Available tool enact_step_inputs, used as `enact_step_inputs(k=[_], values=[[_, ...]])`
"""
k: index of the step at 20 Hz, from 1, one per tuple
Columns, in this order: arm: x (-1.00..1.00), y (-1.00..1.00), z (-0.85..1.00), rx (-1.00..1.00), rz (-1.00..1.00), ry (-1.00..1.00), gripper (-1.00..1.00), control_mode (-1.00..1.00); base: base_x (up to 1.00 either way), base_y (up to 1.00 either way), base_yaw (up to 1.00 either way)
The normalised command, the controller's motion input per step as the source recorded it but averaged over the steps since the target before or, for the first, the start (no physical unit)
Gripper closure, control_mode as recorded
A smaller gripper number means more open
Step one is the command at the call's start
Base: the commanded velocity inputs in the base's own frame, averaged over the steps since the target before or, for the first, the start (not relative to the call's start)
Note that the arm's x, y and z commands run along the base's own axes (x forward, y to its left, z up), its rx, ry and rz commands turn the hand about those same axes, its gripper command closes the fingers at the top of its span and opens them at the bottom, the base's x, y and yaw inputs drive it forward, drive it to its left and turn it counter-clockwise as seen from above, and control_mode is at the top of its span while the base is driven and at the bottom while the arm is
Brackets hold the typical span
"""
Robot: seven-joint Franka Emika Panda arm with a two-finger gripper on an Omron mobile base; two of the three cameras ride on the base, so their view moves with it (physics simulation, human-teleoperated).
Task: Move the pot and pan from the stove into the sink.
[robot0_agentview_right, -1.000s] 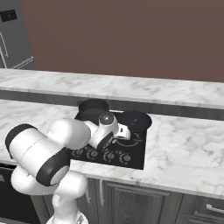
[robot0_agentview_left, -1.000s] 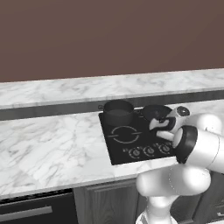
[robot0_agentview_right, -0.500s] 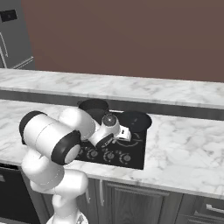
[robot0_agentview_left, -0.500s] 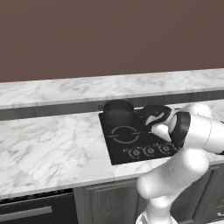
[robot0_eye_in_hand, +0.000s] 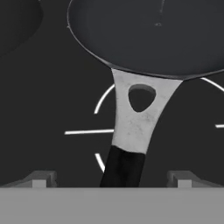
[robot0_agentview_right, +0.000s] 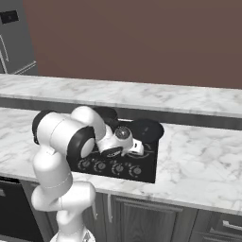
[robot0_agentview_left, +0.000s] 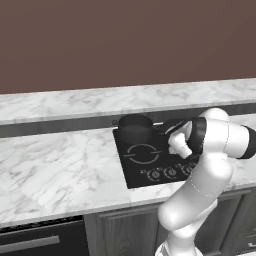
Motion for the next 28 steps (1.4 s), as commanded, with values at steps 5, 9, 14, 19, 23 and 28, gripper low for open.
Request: enact_step_inputs(k=[5,9,14,19,23,28], values=[[0.01,0.00,0.00,0.00,0.00,0.00,1.00,-1.00,0.00,0.00,0.00],[0.00,0.00,0.00,0.00,0.00,0.00,1.00,-1.00,0.00,0.00,0.00],[0.09,0.00,0.32,0.01,-0.06,0.00,1.00,-1.00,0.00,0.00,0.00],[0.06,0.01,0.84,0.03,-0.05,0.00,1.00,-1.00,0.00,0.00,0.00],[0.01,0.01,0.96,0.03,-0.03,0.01,1.00,-1.00,0.00,0.00,0.00],[0.03,0.00,0.99,0.04,0.00,0.07,1.00,-1.00,0.00,0.00,0.00]])
